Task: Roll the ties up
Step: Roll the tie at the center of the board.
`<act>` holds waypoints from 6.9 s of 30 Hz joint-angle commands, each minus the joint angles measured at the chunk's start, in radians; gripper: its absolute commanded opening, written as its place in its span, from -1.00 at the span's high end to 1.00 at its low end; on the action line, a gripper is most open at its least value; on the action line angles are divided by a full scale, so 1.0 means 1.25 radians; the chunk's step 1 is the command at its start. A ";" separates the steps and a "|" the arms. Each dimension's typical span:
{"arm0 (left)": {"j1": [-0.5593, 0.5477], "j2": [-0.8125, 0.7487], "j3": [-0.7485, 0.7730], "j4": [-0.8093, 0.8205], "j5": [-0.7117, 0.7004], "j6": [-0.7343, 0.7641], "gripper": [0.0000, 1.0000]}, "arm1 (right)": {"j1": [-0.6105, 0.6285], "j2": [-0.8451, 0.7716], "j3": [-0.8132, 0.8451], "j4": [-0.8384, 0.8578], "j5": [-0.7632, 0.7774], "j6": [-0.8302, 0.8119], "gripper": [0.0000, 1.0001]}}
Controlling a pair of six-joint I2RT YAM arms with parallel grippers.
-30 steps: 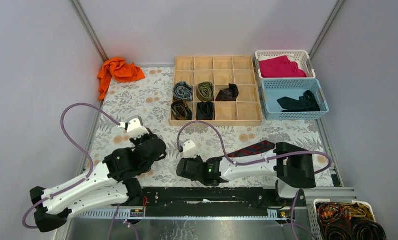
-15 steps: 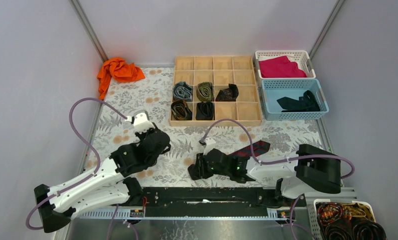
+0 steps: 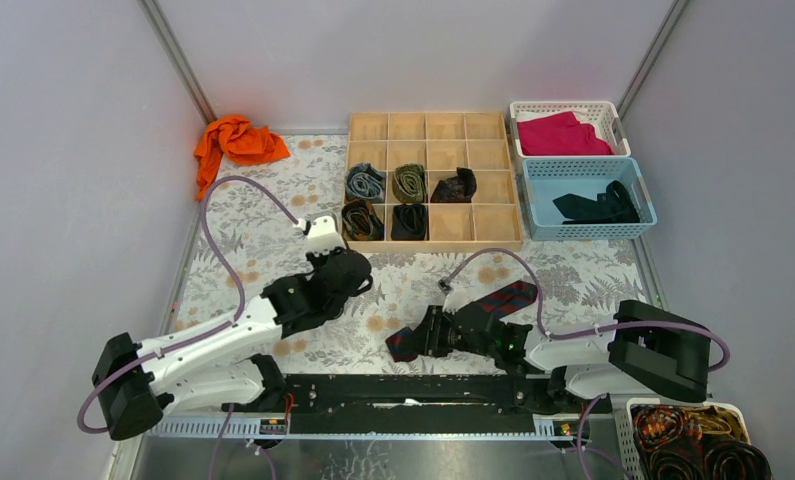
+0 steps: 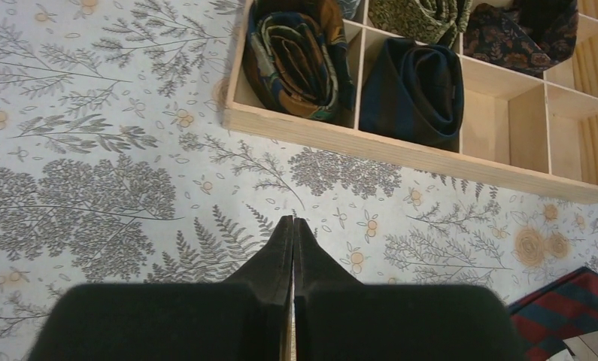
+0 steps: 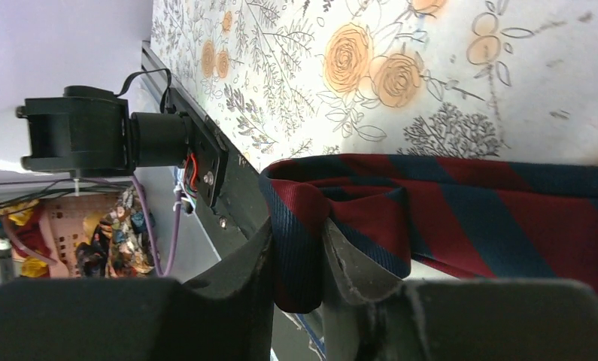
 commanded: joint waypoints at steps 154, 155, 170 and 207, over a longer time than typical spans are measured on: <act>-0.056 -0.440 -0.042 -0.301 -0.094 -0.159 0.78 | 0.279 0.660 0.913 -1.344 0.708 -0.035 -0.49; -0.056 -0.438 -0.040 -0.300 -0.093 -0.157 0.78 | 0.276 0.662 0.907 -1.340 0.700 -0.029 -0.47; -0.057 -0.427 0.002 -0.339 -0.142 -0.193 0.99 | 0.217 0.614 0.802 -1.201 0.691 -0.071 0.24; -0.057 -0.254 0.050 -0.077 -0.090 -0.006 1.00 | -0.012 0.031 0.171 -0.196 0.101 -0.034 0.42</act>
